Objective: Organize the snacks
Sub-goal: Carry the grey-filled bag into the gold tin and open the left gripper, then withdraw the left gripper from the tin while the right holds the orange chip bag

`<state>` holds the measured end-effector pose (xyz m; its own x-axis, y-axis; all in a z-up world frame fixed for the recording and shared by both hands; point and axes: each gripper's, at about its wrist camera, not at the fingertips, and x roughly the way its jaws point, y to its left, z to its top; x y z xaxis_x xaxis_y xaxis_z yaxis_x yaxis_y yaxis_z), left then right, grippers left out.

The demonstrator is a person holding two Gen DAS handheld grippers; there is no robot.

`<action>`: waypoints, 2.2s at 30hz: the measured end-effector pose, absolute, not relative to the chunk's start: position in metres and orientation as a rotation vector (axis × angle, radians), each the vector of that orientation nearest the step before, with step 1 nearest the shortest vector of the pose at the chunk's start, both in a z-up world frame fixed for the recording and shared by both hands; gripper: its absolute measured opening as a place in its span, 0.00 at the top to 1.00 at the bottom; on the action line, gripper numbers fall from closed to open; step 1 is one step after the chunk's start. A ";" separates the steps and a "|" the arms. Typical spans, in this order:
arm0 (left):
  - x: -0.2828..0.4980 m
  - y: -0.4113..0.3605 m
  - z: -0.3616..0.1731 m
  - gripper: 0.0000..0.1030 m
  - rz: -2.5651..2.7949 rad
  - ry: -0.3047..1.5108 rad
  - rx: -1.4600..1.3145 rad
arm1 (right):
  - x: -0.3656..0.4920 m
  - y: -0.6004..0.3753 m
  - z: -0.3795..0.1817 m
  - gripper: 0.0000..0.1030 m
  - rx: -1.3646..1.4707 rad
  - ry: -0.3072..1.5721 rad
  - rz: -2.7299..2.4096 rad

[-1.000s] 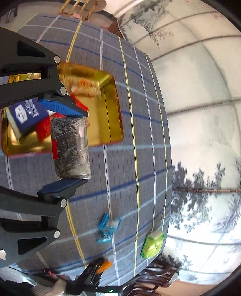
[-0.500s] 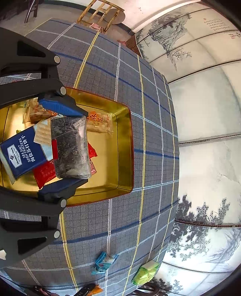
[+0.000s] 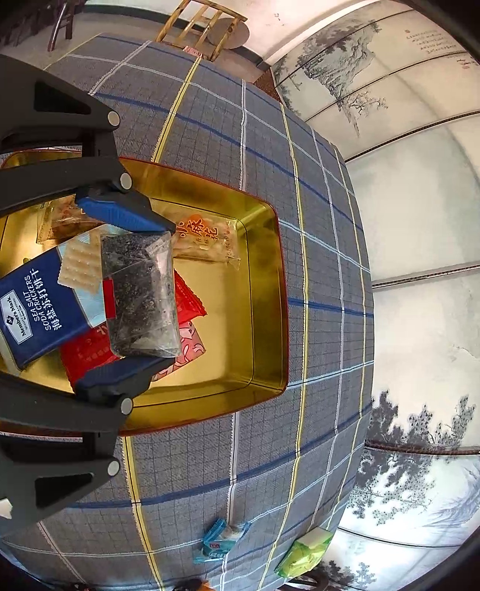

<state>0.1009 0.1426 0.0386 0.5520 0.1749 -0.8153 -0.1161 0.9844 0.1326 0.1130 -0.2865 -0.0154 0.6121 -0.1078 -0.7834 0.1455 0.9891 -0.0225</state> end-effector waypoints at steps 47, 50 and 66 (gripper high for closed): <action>0.061 0.143 0.064 0.22 0.103 0.892 0.047 | 0.118 -0.290 -0.015 0.51 0.056 0.924 -0.158; 0.061 0.145 0.064 0.22 0.107 0.895 0.039 | 0.118 -0.287 -0.014 0.51 0.055 0.935 -0.169; 0.053 0.164 0.069 0.15 0.162 0.878 -0.002 | 0.108 -0.226 0.027 0.56 0.020 0.903 -0.076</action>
<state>0.0532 0.1642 0.0694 0.6276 0.1407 -0.7657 -0.1419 0.9877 0.0651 0.1082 -0.2258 0.0272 0.6169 -0.0576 -0.7849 0.0743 0.9971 -0.0147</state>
